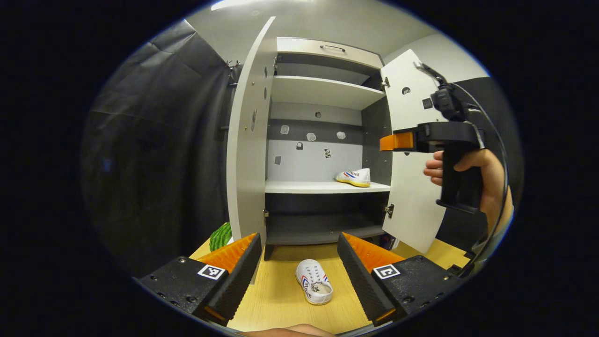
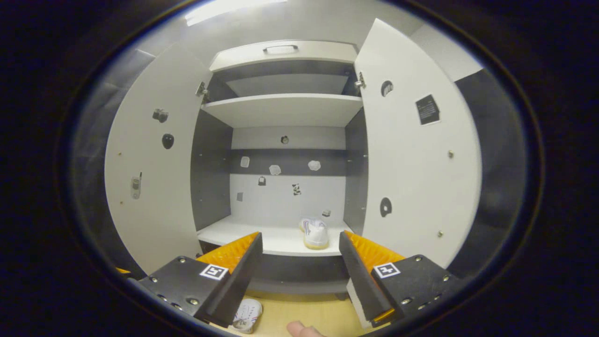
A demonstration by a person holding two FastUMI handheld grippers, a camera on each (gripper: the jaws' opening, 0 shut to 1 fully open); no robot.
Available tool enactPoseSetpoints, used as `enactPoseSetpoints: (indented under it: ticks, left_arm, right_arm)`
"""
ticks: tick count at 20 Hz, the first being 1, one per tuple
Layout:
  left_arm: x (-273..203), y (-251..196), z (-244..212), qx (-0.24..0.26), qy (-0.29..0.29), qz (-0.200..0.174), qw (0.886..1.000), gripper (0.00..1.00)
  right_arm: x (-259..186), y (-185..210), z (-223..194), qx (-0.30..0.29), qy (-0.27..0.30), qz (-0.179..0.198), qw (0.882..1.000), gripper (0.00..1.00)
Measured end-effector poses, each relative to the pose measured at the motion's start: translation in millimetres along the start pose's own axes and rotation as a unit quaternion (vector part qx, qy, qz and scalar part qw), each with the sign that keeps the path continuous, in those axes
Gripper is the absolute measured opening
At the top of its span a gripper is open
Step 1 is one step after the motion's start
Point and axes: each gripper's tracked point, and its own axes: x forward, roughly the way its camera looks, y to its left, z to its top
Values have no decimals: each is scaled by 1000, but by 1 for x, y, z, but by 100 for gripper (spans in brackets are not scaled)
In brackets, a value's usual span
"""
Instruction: Grab one shoe with the right hand and put it into the shoe cabinet, grab the other shoe with the left hand and put it into the shoe cabinet; then close the right door with the right hand and the left door with the left hand.
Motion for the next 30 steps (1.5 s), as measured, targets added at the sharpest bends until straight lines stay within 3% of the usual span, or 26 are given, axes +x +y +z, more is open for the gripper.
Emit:
enactPoseSetpoints:
  ticks: [7,10,12,18,20,22,25,28,30]
  left_arm:
    - [39,-8,-40,5,-4,17,1000,99]
    - [68,-12,-81,17,21,14,1000,99]
    - [86,-9,-112,17,51,18,998,99]
    - [134,-12,-210,12,148,-4,989,100]
    - [142,-6,-239,10,185,8,983,100]
    - [151,-4,-257,9,206,8,979,100]
    - [163,5,-269,21,216,21,976,100]
    - [169,10,-281,4,233,24,972,99]
    - [164,15,-294,3,274,34,961,96]
  right_arm:
    - [-94,-42,-42,16,-20,-9,1000,97]
    - [-118,-58,-72,14,-27,-31,999,97]
    - [-129,-57,-89,21,-25,-24,999,95]
    - [-154,-62,-106,57,-45,-13,997,99]
    - [-160,-47,-110,95,-37,25,994,98]
    - [-163,-43,-111,110,-33,46,992,98]
    - [-165,-55,-109,102,-43,35,993,95]
    - [-166,-52,-113,107,-42,33,993,98]
    - [-164,-51,-118,112,-38,35,992,98]
